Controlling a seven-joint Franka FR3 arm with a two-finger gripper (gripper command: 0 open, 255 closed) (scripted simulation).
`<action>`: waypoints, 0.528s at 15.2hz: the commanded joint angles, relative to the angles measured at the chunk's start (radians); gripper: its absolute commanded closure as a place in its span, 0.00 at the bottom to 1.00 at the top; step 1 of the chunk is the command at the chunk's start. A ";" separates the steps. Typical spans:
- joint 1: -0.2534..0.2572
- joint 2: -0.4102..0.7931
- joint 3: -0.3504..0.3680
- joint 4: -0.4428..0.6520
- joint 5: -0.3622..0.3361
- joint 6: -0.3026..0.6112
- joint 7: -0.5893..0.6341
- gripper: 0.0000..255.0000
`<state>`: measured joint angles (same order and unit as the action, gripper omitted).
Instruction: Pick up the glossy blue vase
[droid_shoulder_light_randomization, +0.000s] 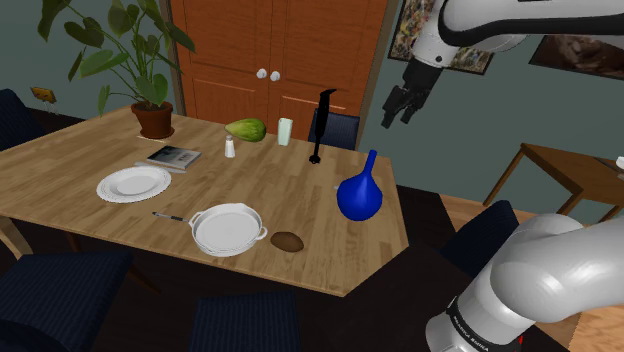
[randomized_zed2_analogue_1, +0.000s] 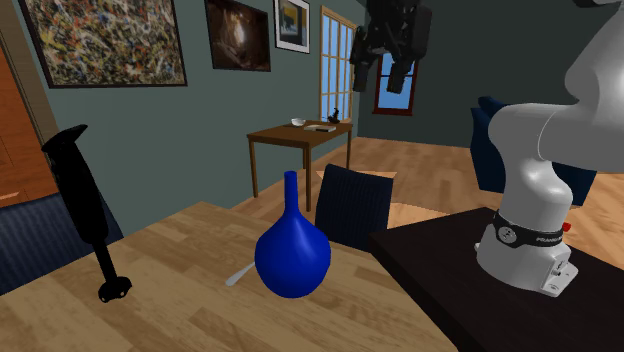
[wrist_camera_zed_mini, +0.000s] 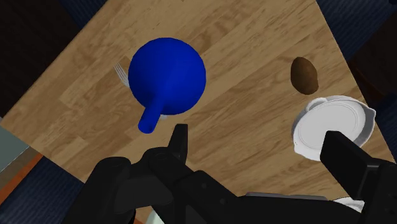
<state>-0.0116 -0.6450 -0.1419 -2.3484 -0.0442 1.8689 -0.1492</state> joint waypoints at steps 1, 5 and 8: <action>-0.001 0.047 -0.032 -0.015 -0.009 0.061 -0.046 0.00; 0.001 0.156 -0.093 -0.017 -0.014 0.168 -0.136 0.00; 0.007 0.250 -0.139 -0.003 -0.005 0.244 -0.207 0.00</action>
<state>-0.0054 -0.4242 -0.2647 -2.3569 -0.0516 2.0886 -0.3294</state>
